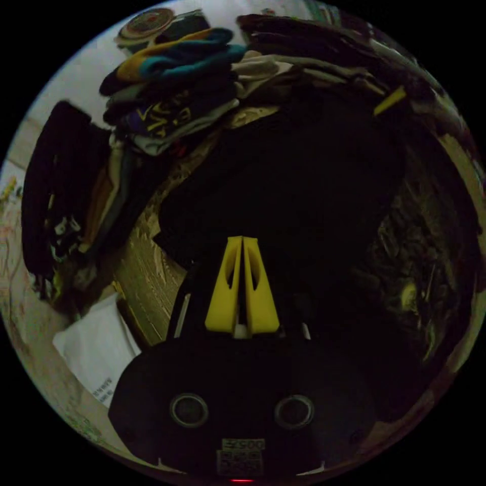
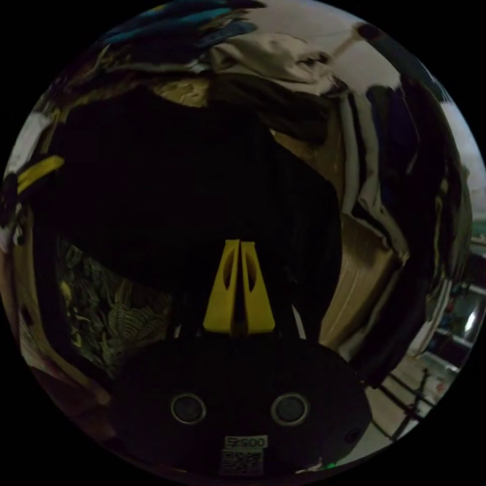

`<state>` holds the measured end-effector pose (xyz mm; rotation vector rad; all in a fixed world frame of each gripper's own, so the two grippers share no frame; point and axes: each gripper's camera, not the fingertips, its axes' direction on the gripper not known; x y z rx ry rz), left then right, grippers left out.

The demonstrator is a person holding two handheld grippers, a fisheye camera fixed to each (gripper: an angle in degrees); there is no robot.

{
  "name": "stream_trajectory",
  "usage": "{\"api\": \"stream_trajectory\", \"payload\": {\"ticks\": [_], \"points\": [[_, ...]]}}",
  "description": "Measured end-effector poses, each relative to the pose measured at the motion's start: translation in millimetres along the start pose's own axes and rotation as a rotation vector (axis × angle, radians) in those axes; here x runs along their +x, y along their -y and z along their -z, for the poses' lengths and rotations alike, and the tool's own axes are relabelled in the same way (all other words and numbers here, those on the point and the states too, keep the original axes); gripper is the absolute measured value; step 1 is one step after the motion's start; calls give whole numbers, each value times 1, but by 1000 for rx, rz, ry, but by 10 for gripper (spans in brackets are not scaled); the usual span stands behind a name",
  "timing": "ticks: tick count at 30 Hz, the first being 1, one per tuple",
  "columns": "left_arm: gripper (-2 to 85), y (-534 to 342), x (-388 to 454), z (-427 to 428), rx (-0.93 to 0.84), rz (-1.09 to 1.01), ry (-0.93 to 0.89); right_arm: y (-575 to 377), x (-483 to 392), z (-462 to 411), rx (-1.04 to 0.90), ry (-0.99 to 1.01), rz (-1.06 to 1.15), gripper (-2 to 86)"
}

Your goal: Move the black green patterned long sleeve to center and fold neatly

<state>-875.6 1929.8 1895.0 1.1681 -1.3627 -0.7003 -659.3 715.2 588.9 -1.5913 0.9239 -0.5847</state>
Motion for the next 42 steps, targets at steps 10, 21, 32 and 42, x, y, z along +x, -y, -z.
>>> {"api": "stream_trajectory", "payload": {"ticks": [10,21,32,42], "points": [[-7,26,52,72,-69,100,43,-30,27,-32,-33,137,-44,-16],[-1,-16,71,192,291,513,-91,-126,120,-67,194,681,-316,-11],[59,21,168,397,717,183,-538,-300,178,-39,127,571,-40,9],[59,160,406,459,143,-401,-718,-451,160,-132,126,581,-22,85]]}}
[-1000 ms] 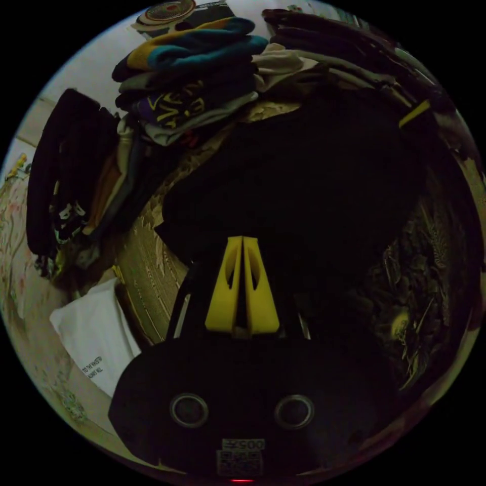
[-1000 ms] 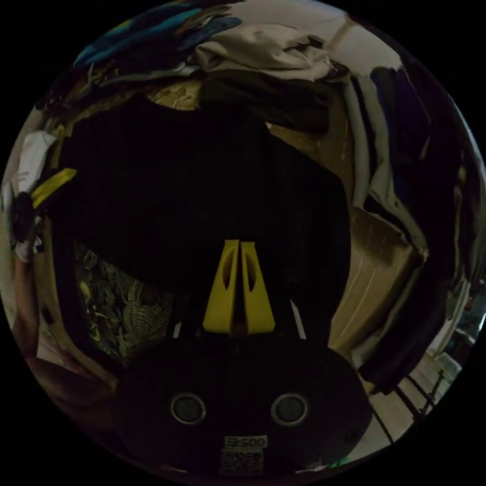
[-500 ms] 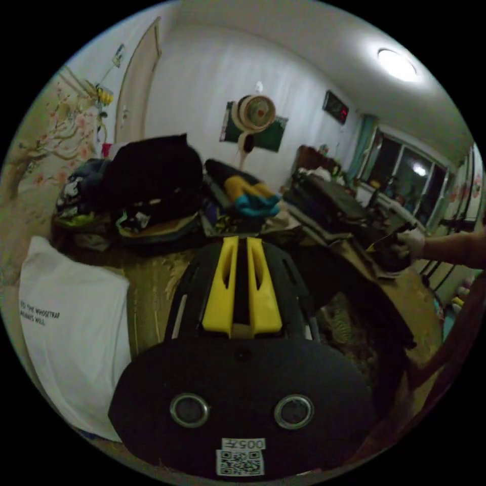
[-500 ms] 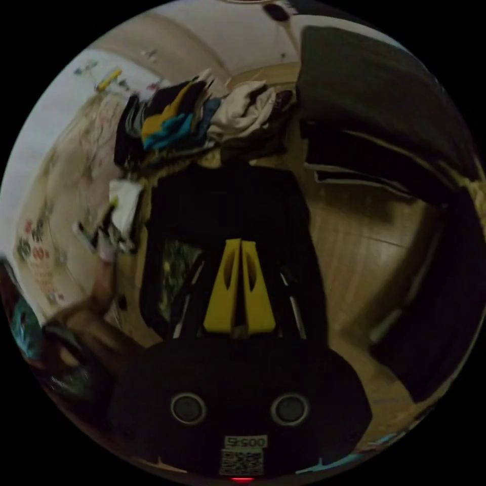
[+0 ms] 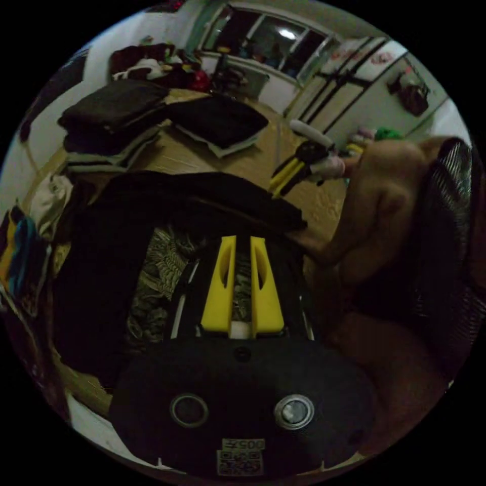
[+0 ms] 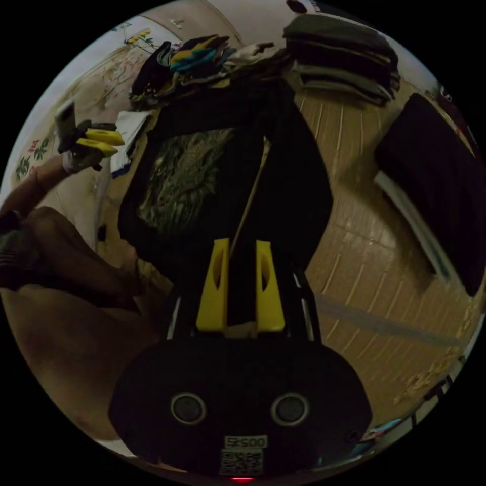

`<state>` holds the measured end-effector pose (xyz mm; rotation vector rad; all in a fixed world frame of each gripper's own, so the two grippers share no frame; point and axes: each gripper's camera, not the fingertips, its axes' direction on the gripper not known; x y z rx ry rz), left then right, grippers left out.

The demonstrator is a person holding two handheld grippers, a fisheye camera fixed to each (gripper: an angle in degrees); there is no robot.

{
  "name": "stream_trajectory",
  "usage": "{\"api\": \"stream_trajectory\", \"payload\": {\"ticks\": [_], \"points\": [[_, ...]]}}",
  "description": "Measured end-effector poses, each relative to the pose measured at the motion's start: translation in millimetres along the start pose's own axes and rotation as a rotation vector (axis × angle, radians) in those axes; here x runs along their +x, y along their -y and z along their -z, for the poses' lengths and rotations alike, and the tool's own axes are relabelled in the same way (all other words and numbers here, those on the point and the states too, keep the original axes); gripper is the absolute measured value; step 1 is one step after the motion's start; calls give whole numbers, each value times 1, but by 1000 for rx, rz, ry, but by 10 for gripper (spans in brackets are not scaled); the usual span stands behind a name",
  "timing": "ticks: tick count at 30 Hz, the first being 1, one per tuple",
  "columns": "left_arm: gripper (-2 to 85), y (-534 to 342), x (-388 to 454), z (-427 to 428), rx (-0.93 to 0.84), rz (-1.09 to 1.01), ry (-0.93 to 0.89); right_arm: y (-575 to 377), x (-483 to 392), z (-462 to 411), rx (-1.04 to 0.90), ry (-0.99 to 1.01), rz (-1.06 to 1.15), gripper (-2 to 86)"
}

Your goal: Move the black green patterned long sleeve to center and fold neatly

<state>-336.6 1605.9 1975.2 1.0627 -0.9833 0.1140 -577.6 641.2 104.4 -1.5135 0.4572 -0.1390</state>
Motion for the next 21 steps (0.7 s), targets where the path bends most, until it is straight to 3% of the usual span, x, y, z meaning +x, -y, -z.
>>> {"api": "stream_trajectory", "payload": {"ticks": [3,10,15,17,21], "points": [[56,41,33,-33,-71,-57,66,-12,5,-13,26,-54,49,92],[50,112,85,-95,-64,71,6,-52,15,-42,-30,-162,146,93],[52,147,113,-120,-64,160,19,-70,31,-45,-32,-322,181,11],[60,162,126,-126,-50,185,-3,-76,46,-39,-30,-279,162,-6],[95,186,150,-131,-28,113,33,-94,111,-13,60,114,-85,-15]]}}
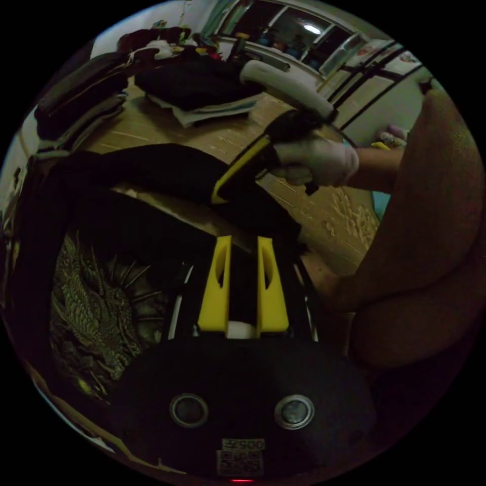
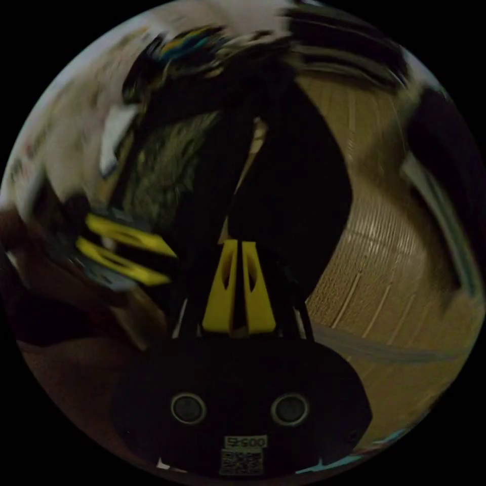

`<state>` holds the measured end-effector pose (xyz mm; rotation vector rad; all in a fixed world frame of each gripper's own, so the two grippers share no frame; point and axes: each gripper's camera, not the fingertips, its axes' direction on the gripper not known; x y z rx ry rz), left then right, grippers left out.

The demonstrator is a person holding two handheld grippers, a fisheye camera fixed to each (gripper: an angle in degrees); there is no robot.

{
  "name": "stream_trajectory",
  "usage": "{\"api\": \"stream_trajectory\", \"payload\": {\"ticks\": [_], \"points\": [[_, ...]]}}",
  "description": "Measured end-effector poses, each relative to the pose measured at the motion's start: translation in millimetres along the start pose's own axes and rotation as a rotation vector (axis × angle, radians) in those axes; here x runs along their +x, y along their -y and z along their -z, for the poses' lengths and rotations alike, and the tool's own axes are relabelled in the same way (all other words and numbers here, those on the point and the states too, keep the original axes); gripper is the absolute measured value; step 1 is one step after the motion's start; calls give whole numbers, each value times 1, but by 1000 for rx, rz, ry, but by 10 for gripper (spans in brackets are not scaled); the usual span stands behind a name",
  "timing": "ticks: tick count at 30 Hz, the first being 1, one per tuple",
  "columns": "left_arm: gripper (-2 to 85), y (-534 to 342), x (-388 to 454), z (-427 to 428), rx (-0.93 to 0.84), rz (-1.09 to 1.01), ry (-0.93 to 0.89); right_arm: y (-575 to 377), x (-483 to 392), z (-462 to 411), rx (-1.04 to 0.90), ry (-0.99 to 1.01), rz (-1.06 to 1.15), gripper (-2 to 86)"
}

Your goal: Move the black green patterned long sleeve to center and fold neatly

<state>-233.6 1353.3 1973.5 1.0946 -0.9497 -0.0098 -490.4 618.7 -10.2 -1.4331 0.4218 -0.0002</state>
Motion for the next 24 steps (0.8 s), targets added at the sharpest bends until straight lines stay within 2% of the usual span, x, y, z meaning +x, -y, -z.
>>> {"api": "stream_trajectory", "payload": {"ticks": [3,6,10,14,18,22,24], "points": [[126,20,23,-3,36,-93,47,-13,41,23,117,207,-150,-16],[142,39,42,-6,57,-147,130,-24,65,37,170,243,-206,-16],[153,60,28,-13,6,47,227,-32,80,47,172,238,-212,-16],[128,66,3,-15,-40,163,162,-37,88,56,174,247,-214,-16],[55,80,-10,-19,-106,66,92,-41,97,69,188,287,-224,-16],[46,112,-30,32,34,-3,-119,-45,100,106,313,322,-189,-17],[44,125,-40,59,117,-22,-132,-44,104,126,390,356,-188,-17]]}}
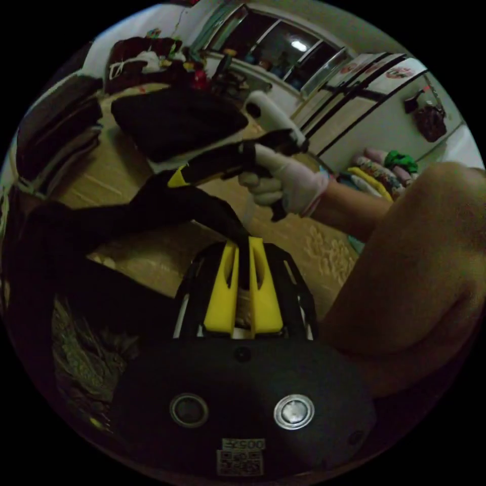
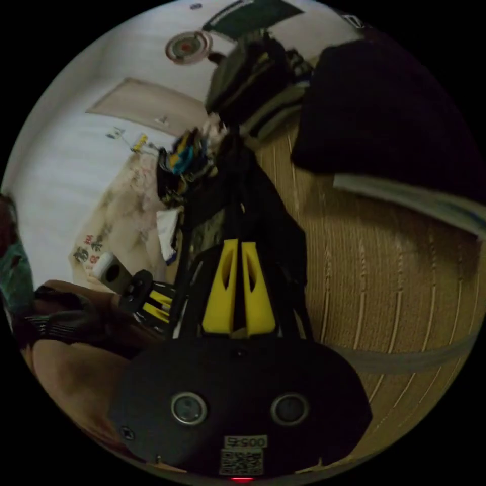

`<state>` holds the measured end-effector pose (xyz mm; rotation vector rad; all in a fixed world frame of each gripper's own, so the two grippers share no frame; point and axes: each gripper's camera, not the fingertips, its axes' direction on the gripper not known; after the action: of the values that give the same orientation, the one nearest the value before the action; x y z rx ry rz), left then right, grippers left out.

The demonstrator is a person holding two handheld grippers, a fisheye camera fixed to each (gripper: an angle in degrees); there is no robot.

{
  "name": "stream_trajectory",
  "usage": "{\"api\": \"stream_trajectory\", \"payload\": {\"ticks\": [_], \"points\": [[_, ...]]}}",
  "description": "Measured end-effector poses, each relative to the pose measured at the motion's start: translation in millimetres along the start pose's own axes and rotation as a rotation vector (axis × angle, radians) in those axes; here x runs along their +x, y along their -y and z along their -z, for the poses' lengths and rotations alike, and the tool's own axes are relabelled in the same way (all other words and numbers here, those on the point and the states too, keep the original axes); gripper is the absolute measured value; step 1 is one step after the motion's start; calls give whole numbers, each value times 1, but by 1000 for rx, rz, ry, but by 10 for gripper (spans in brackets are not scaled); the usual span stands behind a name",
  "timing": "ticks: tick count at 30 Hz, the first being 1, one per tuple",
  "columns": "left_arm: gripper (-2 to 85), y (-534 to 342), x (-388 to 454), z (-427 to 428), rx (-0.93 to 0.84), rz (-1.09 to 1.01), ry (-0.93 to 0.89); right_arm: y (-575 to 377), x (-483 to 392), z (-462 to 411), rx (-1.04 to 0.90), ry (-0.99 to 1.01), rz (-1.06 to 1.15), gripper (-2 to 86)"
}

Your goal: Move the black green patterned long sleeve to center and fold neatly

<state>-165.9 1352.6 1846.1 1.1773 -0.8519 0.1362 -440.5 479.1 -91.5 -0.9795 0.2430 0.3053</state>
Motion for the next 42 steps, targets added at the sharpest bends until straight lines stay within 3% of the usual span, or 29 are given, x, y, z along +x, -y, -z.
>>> {"api": "stream_trajectory", "payload": {"ticks": [4,10,19,24,31,37,42], "points": [[43,30,-17,48,68,-96,59,25,-19,34,136,98,55,-17],[43,55,-61,96,41,-201,79,60,-61,56,234,79,168,-17],[39,43,-188,114,-131,-69,-62,108,-86,12,200,160,39,-13],[35,20,-252,165,-184,-46,-27,154,-136,-17,143,234,102,-10],[29,-74,-370,271,-267,120,181,249,-262,-123,-115,168,355,-9],[24,-197,-488,336,-234,377,119,305,-334,-255,-284,154,433,-6],[20,-304,-584,345,-147,617,124,333,-344,-357,-391,141,393,22]]}}
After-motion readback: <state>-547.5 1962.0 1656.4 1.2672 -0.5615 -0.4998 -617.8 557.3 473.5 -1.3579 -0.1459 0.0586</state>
